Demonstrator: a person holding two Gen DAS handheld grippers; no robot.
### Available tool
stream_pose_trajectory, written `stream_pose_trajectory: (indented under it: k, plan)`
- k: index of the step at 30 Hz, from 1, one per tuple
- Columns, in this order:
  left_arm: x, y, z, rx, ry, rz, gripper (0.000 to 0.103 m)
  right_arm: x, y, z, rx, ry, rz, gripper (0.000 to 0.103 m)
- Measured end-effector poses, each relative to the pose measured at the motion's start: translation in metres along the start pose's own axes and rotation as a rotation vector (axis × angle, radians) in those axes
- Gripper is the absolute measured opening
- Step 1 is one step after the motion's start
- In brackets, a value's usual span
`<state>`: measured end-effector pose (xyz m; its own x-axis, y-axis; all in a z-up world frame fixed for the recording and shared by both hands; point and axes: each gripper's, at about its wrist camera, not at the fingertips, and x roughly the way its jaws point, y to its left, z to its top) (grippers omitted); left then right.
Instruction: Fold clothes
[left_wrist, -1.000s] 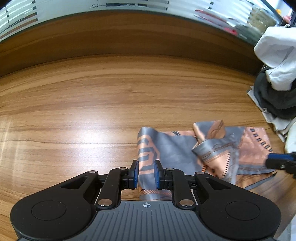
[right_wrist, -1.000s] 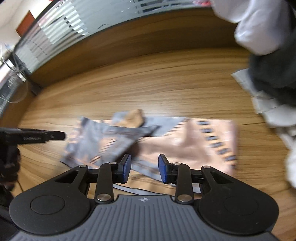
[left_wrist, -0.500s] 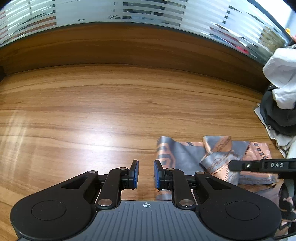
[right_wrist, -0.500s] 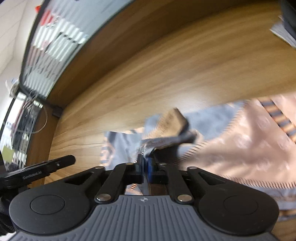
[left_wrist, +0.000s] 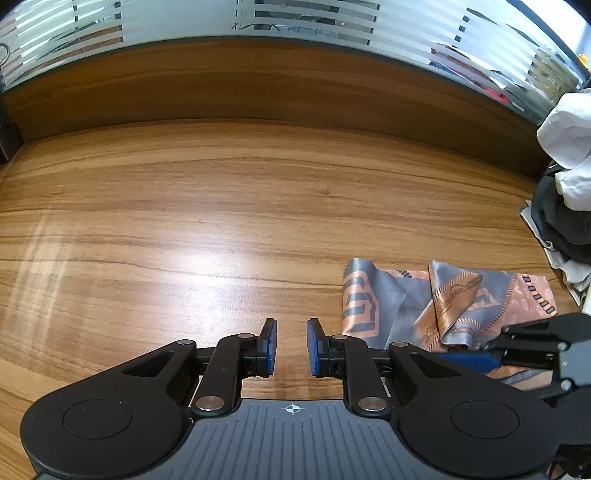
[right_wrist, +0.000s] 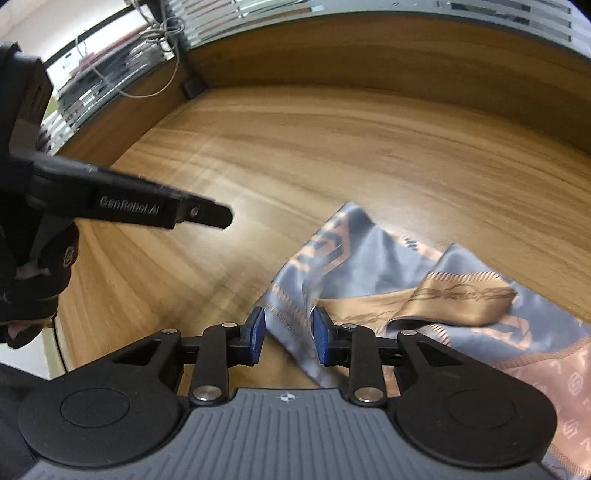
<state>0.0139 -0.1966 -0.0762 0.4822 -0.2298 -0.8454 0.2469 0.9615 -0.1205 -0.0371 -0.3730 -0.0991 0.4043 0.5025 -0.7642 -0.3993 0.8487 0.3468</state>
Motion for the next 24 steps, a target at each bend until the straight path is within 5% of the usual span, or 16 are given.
stream_pose_trajectory:
  k: [14, 18, 24]
  plan:
    - [0.018, -0.039, 0.001, 0.142, 0.047, -0.104, 0.028, -0.043, -0.043, -0.030, 0.129, 0.006, -0.185, 0.033]
    - [0.030, -0.066, 0.004, 0.215, 0.046, -0.129, 0.046, -0.068, -0.066, -0.053, 0.212, -0.009, -0.259, 0.033]
    - [0.045, -0.111, 0.008, 0.312, 0.039, -0.171, 0.049, -0.097, -0.107, -0.086, 0.353, -0.031, -0.379, 0.034]
